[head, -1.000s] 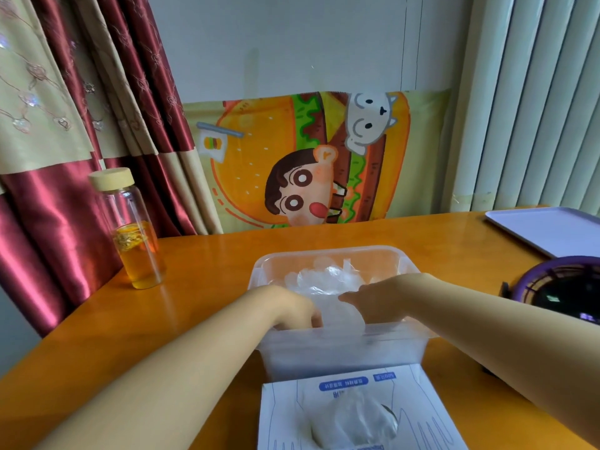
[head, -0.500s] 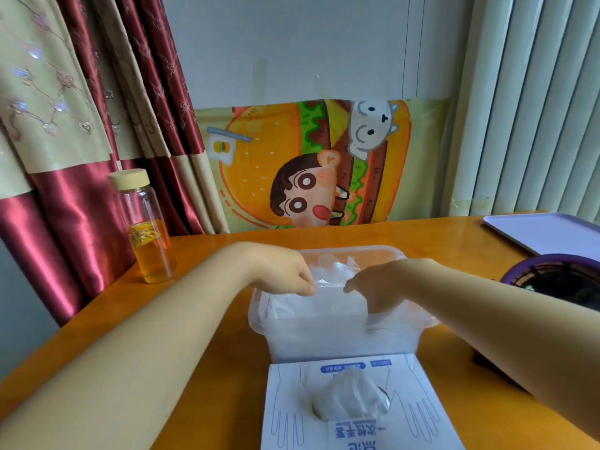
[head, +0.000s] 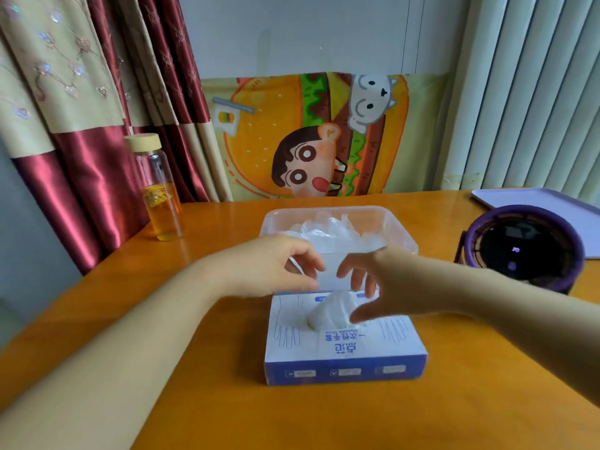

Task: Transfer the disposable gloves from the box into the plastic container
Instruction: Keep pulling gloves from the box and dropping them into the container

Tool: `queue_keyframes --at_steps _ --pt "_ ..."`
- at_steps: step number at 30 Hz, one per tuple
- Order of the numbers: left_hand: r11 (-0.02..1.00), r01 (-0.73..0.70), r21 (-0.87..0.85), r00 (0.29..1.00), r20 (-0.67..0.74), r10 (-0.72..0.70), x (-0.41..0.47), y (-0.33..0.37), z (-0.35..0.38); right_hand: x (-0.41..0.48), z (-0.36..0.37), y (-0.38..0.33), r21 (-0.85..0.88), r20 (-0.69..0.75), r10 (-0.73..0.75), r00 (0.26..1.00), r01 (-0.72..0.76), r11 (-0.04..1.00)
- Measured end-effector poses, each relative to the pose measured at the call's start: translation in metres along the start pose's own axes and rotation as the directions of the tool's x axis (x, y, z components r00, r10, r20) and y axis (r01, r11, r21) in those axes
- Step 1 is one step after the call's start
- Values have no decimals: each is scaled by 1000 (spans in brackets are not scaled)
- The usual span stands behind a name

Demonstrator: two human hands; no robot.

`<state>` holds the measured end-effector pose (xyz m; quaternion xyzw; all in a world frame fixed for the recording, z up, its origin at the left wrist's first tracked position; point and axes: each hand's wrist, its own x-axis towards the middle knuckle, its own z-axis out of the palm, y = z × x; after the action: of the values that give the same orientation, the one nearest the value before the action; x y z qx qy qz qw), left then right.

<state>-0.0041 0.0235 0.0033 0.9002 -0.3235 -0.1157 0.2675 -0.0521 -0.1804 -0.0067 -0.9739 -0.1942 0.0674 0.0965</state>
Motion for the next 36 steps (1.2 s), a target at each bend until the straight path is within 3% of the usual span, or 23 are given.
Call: queue_keyframes --at_steps 5,7,12,20,22,27,29,32,36 --pt "991 47 123 995 76 -57 1 -16 49 1 47 17 202 -124 123 985 -96 975" --pt "989 42 144 998 30 -47 3 -24 63 3 57 19 326 -204 180 962 -107 939" --pt "995 47 -86 982 -178 -61 0 -35 81 4 72 21 641 -307 362 880 -91 763" --pt "949 -7 -316 915 -384 -121 1 -35 95 0 77 21 866 -312 471 826 42 499" --pt "929 -34 -368 900 -415 -132 3 -35 94 -3 78 21 859 -338 454 825 74 506" --pt "894 -52 -445 900 -409 -151 5 -34 92 -4 78 20 766 -336 352 874 35 642" --pt "894 -31 -448 909 -385 -162 5 -36 90 -3 74 23 796 -301 393 869 2 606" --pt "924 29 -380 930 -328 -164 4 -33 88 1 59 25 882 -263 402 877 50 469" --pt "915 88 -394 970 -176 -169 6 -31 85 5 40 9 633 -471 258 844 119 765"
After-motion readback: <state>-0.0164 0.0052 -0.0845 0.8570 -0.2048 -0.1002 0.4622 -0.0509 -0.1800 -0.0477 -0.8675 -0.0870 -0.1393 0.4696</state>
